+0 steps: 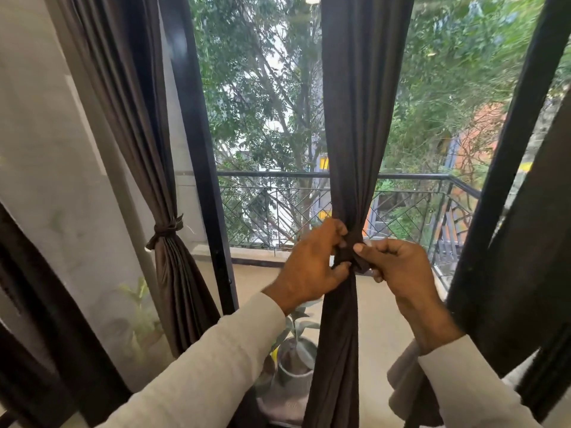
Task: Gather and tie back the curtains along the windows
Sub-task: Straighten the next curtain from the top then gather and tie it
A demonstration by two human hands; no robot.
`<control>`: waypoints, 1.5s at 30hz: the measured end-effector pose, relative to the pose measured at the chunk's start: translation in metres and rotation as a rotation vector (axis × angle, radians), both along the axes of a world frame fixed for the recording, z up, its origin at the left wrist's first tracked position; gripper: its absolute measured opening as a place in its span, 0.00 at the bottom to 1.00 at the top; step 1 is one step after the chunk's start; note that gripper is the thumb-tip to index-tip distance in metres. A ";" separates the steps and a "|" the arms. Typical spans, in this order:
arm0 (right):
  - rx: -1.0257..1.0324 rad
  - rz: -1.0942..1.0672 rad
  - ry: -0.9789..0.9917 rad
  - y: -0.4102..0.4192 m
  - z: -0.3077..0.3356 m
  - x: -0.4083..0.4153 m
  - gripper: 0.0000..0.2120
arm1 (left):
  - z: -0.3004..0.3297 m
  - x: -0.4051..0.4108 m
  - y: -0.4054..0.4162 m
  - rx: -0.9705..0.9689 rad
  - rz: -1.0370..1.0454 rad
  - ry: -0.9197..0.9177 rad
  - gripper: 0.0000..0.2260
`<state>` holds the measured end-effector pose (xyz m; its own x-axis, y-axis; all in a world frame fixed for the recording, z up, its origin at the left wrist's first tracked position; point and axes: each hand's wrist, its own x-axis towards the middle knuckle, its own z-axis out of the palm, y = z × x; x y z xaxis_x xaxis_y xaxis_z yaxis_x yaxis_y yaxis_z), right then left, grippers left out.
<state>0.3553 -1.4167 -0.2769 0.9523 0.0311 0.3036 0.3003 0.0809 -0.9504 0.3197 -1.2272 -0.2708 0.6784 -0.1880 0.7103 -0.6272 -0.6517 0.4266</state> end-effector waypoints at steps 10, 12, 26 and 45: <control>-0.118 0.125 -0.064 -0.010 0.011 -0.008 0.09 | -0.009 0.005 -0.001 0.248 0.003 -0.312 0.15; -0.130 0.177 -0.073 -0.016 0.013 -0.009 0.05 | -0.005 0.004 -0.002 0.263 -0.027 -0.257 0.13; -0.111 0.283 0.132 -0.014 0.025 -0.004 0.10 | 0.036 -0.001 0.011 0.322 -0.195 0.242 0.13; 0.162 0.358 0.487 -0.010 0.039 -0.009 0.09 | 0.029 -0.018 0.011 0.409 -0.004 -0.339 0.07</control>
<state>0.3467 -1.4266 -0.2375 0.9215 0.3642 -0.1347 -0.2365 0.2513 -0.9386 0.3014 -1.2157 -0.2423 0.4219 -0.4976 0.7579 -0.6885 -0.7197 -0.0892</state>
